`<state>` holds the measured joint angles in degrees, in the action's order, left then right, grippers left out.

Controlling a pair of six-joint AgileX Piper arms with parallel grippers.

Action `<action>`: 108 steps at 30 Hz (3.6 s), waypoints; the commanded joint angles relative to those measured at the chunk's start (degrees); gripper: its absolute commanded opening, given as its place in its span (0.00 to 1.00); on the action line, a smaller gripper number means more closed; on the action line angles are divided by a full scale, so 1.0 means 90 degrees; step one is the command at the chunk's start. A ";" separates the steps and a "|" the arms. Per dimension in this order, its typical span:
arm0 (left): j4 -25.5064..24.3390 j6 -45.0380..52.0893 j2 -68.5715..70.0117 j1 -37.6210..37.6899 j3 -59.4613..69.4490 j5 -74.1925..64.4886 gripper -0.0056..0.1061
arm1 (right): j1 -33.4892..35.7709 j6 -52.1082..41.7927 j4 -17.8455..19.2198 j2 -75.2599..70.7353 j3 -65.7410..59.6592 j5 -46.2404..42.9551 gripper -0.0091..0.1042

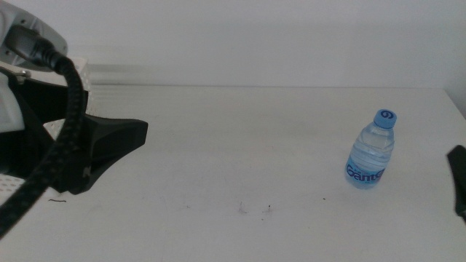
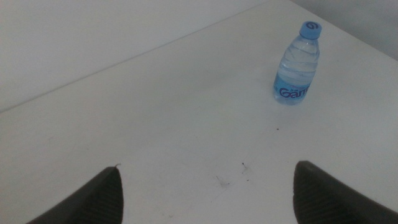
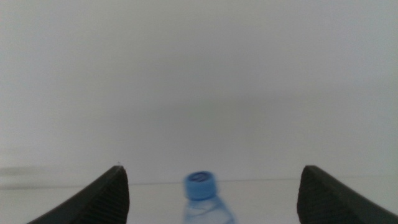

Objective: Use arms to grab the bottles and put them into the dustbin to the left of the table.

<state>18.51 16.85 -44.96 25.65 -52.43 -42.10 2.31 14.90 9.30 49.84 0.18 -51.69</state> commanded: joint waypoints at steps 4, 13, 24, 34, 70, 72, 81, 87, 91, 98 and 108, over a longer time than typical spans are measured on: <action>-0.0034 -0.0043 0.0030 0.0045 -0.0037 0.0088 0.89 | -0.0007 0.0109 0.0963 0.1477 0.0056 -0.1048 0.89; -0.0034 -0.0043 0.0030 0.0045 -0.0037 0.0088 0.89 | 0.0007 -0.0209 0.0787 0.3154 0.0696 -0.1080 0.89; -0.0058 -0.0043 0.0030 0.0045 -0.0037 0.0088 0.89 | 0.0767 -0.1489 -0.0370 0.4434 0.1590 -0.1042 0.89; -0.0058 -0.0043 0.0030 0.0045 -0.0037 0.0088 0.89 | 0.0793 -0.1544 -0.0433 0.5602 0.2394 -0.1042 0.89; -0.0058 -0.0043 0.0030 0.0045 -0.0037 0.0106 0.89 | 0.3567 -0.1655 -0.0209 0.9112 0.9794 0.2858 0.07; -0.0058 -0.0043 0.0030 0.0045 -0.0037 0.0106 0.89 | 0.3617 -0.1655 -0.0209 0.9308 1.0029 0.2940 0.07; -0.0058 -0.0043 0.0030 0.0045 -0.0037 0.0106 0.89 | 0.3676 -0.1618 -0.0222 0.9456 1.0061 0.3162 0.41; -0.0058 -0.0043 0.0030 0.0045 -0.0037 0.0106 0.89 | 0.3676 -0.1417 -0.0257 0.8581 0.9253 0.3309 0.85; -0.0058 -0.0043 0.0030 0.0045 -0.0037 0.0106 0.89 | 0.3676 -0.1131 -0.0258 0.7424 0.7860 0.3379 0.87; -0.0058 -0.0043 0.0030 0.0045 -0.0037 0.0123 0.89 | 0.3686 0.0079 -0.0147 0.4399 0.5356 0.4805 0.87; -0.0058 -0.0043 0.0030 0.0045 -0.0037 0.0123 0.89 | 0.3701 -0.0307 -0.0143 0.1353 0.6702 0.9716 0.87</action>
<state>18.08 16.85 -44.96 25.65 -52.43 -41.66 35.40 13.84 8.28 64.89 57.74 28.98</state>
